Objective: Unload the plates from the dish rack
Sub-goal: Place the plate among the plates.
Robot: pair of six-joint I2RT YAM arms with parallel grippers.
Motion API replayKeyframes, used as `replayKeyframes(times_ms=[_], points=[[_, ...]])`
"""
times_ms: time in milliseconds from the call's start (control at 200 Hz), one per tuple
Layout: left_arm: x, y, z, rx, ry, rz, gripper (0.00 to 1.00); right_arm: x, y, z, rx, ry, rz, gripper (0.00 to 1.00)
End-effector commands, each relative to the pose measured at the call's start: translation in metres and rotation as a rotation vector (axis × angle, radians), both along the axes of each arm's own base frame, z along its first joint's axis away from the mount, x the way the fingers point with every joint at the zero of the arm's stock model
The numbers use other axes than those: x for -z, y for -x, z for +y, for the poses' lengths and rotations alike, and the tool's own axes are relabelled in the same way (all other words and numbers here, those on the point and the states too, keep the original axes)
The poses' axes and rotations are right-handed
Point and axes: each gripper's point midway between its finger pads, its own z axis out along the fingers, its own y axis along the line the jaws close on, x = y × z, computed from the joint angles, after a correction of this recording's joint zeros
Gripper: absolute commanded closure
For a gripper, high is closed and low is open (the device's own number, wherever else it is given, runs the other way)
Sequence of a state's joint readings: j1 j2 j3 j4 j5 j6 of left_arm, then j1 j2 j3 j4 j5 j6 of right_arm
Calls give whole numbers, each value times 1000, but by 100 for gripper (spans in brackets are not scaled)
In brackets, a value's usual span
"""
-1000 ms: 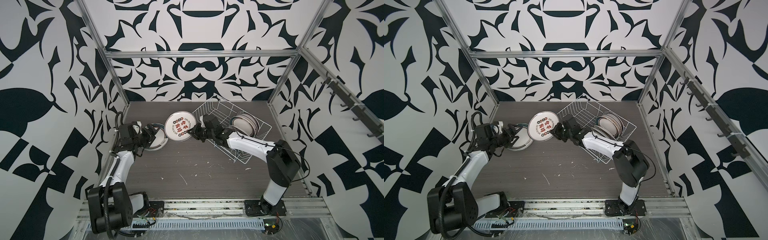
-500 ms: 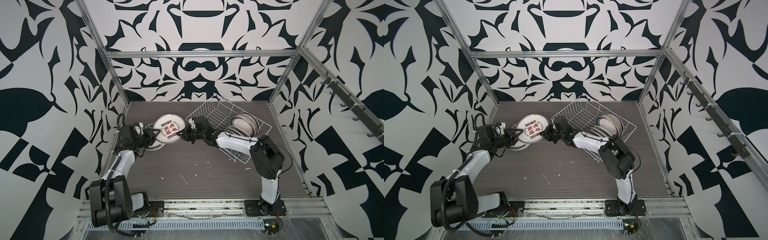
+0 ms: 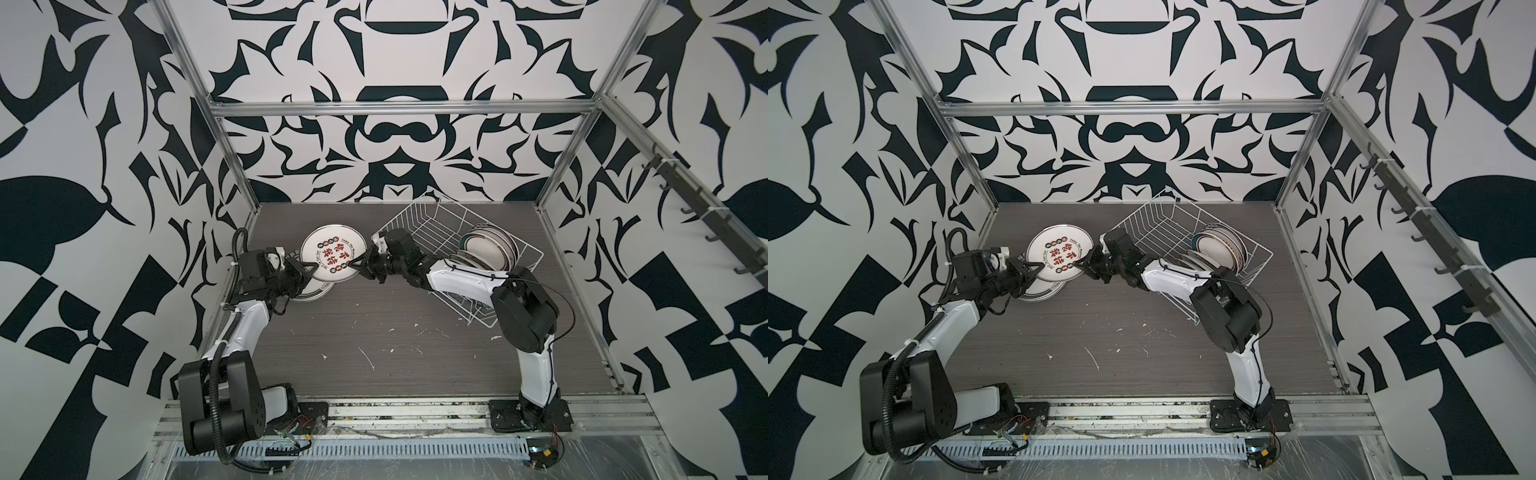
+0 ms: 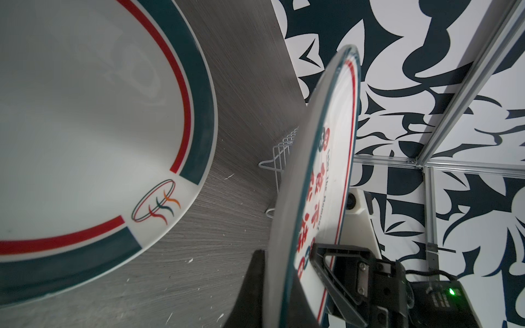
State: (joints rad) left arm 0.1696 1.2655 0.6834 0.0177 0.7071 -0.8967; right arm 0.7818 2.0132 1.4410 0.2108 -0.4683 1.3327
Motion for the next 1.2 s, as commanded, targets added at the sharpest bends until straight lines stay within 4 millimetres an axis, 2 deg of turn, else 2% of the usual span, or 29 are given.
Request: replayKeyframes(times_ms=[0,95,225,385,495,550,600,685,870,880,925,1195], points=[[3,5,-2,28,-34,14,99,-62,-2,12,-40,-87,-158,78],[2,7,5,6,-58,30,100,-67,-2,10,-40,-82,-177,69],[0,12,24,-53,-88,46,100,-57,-1,-7,-30,49,-193,61],[5,21,53,-142,-92,94,100,-44,-5,-46,3,313,-255,51],[14,24,70,-188,-112,131,100,-48,-6,-79,25,477,-320,47],[16,24,76,-201,-123,142,100,-55,-6,-94,31,528,-351,47],[19,23,80,-214,-135,150,100,-62,-5,-106,32,573,-378,42],[23,21,89,-240,-157,166,100,-68,-2,-125,20,652,-403,41],[28,16,103,-274,-212,189,100,-80,2,-157,35,701,-418,40],[36,16,103,-273,-210,213,100,-81,2,-159,39,703,-420,40],[42,15,106,-278,-216,237,100,-82,2,-168,46,714,-421,40],[56,6,114,-287,-222,285,100,-88,3,-203,85,723,-413,39]])
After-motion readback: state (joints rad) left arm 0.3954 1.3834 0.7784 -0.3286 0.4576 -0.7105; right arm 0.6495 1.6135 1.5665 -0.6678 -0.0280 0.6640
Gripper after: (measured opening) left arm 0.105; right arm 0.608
